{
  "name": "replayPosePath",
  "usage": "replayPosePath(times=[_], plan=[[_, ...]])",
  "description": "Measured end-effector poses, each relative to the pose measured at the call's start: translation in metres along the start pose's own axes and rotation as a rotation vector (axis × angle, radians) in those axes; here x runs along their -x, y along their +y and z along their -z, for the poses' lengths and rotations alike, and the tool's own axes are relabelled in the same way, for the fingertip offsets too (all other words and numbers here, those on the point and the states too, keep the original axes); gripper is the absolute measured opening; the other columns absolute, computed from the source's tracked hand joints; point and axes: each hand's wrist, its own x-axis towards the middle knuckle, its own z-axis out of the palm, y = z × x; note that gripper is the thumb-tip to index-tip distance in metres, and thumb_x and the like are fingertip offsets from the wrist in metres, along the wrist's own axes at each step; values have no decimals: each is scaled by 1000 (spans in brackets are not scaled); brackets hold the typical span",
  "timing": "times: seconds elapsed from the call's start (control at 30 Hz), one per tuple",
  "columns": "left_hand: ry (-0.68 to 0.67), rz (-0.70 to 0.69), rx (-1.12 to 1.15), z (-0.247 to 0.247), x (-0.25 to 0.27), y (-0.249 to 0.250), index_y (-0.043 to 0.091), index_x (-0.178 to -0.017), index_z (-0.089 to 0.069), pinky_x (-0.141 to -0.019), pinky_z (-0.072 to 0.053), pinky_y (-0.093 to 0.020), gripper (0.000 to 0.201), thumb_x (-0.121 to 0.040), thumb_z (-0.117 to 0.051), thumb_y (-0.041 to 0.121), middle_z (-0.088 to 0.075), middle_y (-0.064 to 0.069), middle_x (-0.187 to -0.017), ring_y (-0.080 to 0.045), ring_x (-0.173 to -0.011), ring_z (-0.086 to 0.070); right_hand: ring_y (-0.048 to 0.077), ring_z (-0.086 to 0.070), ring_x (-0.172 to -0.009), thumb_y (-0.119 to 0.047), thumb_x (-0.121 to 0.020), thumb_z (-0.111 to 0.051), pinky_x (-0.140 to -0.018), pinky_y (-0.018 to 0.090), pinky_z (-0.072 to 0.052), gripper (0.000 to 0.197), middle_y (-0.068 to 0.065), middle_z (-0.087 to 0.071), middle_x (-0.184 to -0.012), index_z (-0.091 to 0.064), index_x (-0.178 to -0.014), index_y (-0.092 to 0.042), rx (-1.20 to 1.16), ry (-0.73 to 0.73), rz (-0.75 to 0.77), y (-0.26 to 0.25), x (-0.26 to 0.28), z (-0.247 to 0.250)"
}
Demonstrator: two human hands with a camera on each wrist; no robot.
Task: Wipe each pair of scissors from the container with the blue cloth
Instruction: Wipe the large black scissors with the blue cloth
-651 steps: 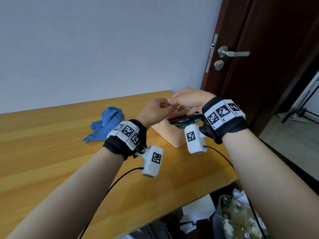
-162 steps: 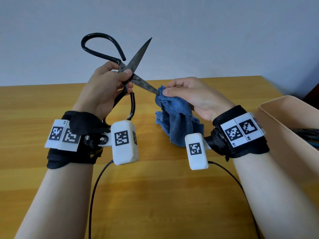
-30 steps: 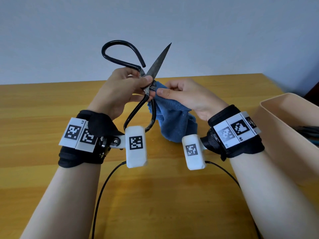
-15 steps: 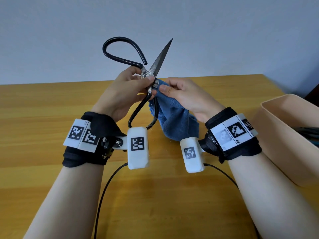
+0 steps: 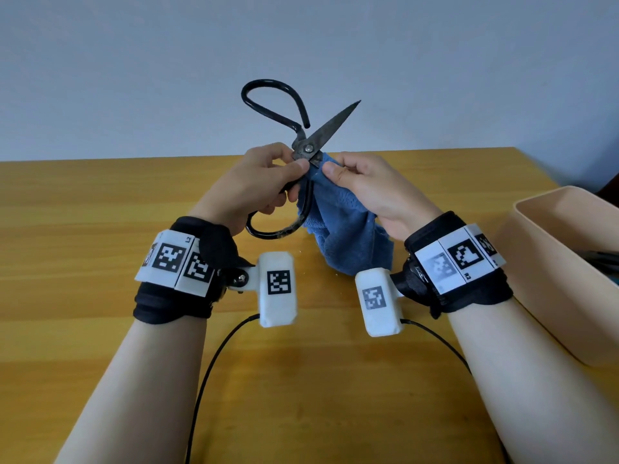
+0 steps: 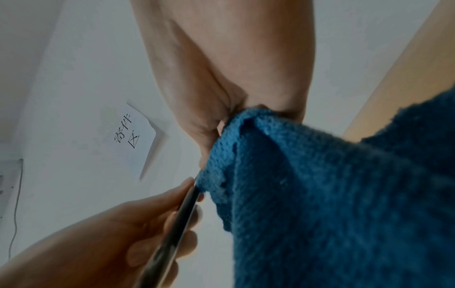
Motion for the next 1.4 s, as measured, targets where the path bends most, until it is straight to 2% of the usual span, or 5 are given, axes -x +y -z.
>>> replayPosePath(times=[0.4, 0.8, 1.1, 1.3, 1.4], plan=[[44, 4, -55, 7, -1, -4, 15, -80, -51, -42, -22, -19, 28, -100, -62, 32, -52, -3, -59, -9, -43, -30, 23, -69, -99, -16, -84, -62, -106, 46, -48, 31, 16, -72, -111, -71, -113, -10, 72, -67, -97, -12, 7, 12], [-11, -84, -97, -1, 1, 3, 13, -87, -52, -41, -24, -18, 23, -101, -60, 29, -53, -1, -57, -8, -42, -31, 22, -74, -83, -15, -84, -78, -77, 29, -60, 20, 14, -76, -96, -74, -101, -5, -15, -9, -93, -13, 11, 16], [52, -93, -54, -11, -3, 2, 15, -82, -51, -41, -25, -19, 26, -102, -59, 28, -53, -1, -57, -9, -43, -34, 24, -70, -107, -24, -105, -48, -99, 44, -54, 27, 13, -72, -116, -62, -122, -8, -113, -76, -156, -16, 8, -3], [77, -68, -31, -14, -5, 2, 15, -86, -49, -42, -24, -21, 22, -104, -55, 27, -52, 1, -57, -9, -42, -33, 16, -72, -79, -16, -103, -48, -70, 30, -59, 22, 6, -74, -89, -61, -115, -3, -231, -35, -209, -18, 8, -11], [50, -57, -48, -13, -3, 3, 15, -87, -50, -42, -24, -21, 21, -104, -54, 27, -52, 0, -57, -9, -42, -32, 25, -72, -91, -13, -101, -51, -80, 37, -59, 24, 16, -74, -102, -64, -116, 1, -223, -18, -170, -17, 8, -7]])
